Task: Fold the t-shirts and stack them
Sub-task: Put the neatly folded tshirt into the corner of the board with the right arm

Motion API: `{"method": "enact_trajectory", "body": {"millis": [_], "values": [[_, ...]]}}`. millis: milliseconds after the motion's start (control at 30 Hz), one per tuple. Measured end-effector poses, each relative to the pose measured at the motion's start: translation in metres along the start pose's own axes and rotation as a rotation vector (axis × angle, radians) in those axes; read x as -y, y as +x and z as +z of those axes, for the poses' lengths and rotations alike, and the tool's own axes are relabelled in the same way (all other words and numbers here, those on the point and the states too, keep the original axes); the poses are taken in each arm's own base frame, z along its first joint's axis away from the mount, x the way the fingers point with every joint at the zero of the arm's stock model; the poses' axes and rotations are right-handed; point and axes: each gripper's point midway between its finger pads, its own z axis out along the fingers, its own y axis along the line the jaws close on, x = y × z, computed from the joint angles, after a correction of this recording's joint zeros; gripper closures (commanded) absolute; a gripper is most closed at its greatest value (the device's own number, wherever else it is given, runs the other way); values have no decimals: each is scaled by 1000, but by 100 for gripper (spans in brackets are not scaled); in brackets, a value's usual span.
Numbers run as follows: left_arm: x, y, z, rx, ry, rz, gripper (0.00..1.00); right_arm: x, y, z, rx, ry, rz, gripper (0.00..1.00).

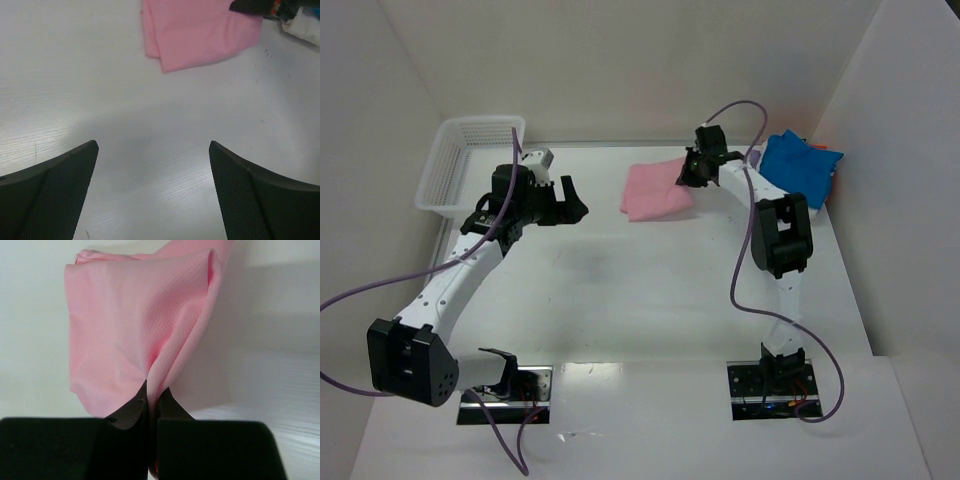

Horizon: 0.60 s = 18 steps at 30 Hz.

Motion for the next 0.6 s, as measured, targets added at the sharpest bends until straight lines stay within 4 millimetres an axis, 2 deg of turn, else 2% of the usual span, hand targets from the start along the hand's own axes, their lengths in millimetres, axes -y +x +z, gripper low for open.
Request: {"method": "enact_trajectory", "body": {"millis": [133, 267, 367, 533, 600], "values": [[1, 1, -1, -5, 5, 0, 1, 48, -33, -14, 39, 98, 14, 100], [0, 5, -3, -9, 4, 0, 1, 80, -59, -32, 64, 159, 6, 100], [-1, 9, -3, -17, 3, -2, 1, 90, -80, -50, 78, 182, -16, 100], [-4, 14, -2, -29, -3, -9, 1, 92, -128, -83, 169, 194, -69, 100], [-5, 14, -2, -30, -5, -11, 1, 97, -140, -92, 195, 207, -79, 100]]}}
